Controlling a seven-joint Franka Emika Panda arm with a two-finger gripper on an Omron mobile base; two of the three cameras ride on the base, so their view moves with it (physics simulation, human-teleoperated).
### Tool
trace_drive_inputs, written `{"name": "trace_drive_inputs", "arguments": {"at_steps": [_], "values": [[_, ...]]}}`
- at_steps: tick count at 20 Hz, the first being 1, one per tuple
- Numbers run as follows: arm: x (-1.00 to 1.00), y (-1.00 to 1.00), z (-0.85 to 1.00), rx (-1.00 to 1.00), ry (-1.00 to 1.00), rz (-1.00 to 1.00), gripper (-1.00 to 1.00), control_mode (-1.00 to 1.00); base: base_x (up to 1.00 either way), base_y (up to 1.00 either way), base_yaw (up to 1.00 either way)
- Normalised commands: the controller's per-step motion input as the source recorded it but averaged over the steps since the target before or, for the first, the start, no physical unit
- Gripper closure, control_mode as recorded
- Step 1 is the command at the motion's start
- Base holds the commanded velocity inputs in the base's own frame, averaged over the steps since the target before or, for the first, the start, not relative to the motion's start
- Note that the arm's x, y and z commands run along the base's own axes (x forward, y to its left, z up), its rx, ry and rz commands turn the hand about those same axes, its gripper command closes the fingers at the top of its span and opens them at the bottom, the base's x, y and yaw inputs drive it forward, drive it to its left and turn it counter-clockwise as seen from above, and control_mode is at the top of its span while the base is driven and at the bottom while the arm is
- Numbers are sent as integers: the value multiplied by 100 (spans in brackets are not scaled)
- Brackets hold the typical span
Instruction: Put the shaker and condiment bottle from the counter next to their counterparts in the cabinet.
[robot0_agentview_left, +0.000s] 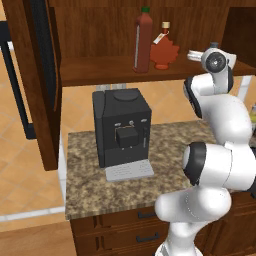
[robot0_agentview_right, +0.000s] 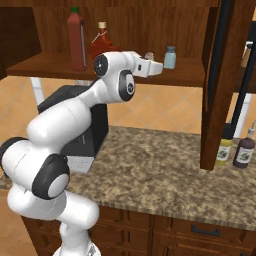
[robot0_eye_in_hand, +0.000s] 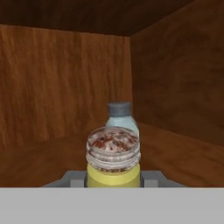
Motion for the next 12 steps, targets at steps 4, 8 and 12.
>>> {"name": "trace_drive_inputs", "arguments": {"at_steps": [4, 8, 12], "values": [[53, -11, -20, 0, 0, 0, 100, -100, 0, 0, 0], [54, -14, -26, 0, 0, 0, 100, -100, 0, 0, 0], [55, -19, -29, 0, 0, 0, 100, -100, 0, 0, 0]]}}
